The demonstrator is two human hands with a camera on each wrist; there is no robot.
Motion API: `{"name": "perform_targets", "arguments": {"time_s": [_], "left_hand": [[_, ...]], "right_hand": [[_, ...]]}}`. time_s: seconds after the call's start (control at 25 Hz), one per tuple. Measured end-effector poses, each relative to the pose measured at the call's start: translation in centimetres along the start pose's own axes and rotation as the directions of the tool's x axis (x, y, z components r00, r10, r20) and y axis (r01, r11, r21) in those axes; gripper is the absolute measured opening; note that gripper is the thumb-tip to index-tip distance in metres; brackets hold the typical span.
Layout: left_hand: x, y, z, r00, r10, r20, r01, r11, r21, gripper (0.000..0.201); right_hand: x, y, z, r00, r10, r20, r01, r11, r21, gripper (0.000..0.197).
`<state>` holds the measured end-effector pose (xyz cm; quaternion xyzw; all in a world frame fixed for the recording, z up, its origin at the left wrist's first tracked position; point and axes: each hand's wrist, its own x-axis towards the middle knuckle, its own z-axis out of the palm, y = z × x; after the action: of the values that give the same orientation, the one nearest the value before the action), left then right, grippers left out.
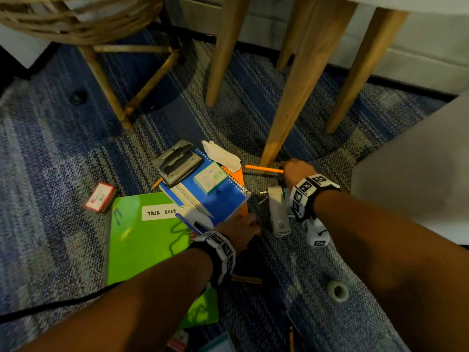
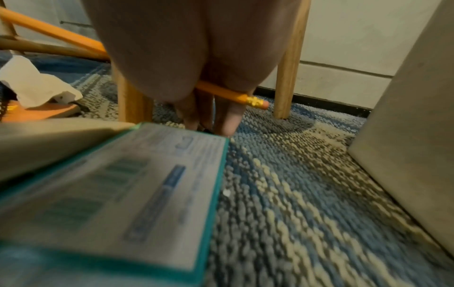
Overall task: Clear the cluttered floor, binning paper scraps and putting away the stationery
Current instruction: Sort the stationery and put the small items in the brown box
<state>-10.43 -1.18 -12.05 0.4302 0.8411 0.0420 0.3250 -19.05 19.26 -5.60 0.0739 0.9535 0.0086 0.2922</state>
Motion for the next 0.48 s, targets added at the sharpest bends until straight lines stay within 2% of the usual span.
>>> {"name": "perform_targets", "arguments": {"time_s": [0.16,0.28,0.36,0.4,0.48], "left_hand": [[0.1,0.1,-1.0,0.995,0.048,0.082,-0.050,0.999,0.019,0.050],[-0.6,0.5,-2.2,0.994,0.061,0.088,-0.061,0.998,0.000,0.044],[-1.7,0.9,-3.1,0.987,0.146,-0.066,-0.152,0.985,-0.088,0.021],[-2.8,0.9,-4.0,0.978,0.114,-0.177,-0.145,0.975,-0.171,0.014],[-5.0,0.0,-6.2,0.943,-0.096,-0.319,-0.003,0.955,-0.296,0.011]], "right_hand": [[-0.3,3.0,1.8,0.979,0.201,-0.035,-0.197,0.975,0.098,0.017],[-0.4,4.9,3.3,0.963,0.267,-0.029,-0.250,0.930,0.270,0.016],[-0.6,5.4,4.0,0.956,0.289,-0.052,-0.251,0.895,0.369,0.028],[-0.7,5.4,4.2,0.954,0.298,-0.040,-0.259,0.881,0.397,0.035],[-1.5,5.5,4.0,0.948,0.318,0.015,-0.299,0.874,0.383,0.040]]}}
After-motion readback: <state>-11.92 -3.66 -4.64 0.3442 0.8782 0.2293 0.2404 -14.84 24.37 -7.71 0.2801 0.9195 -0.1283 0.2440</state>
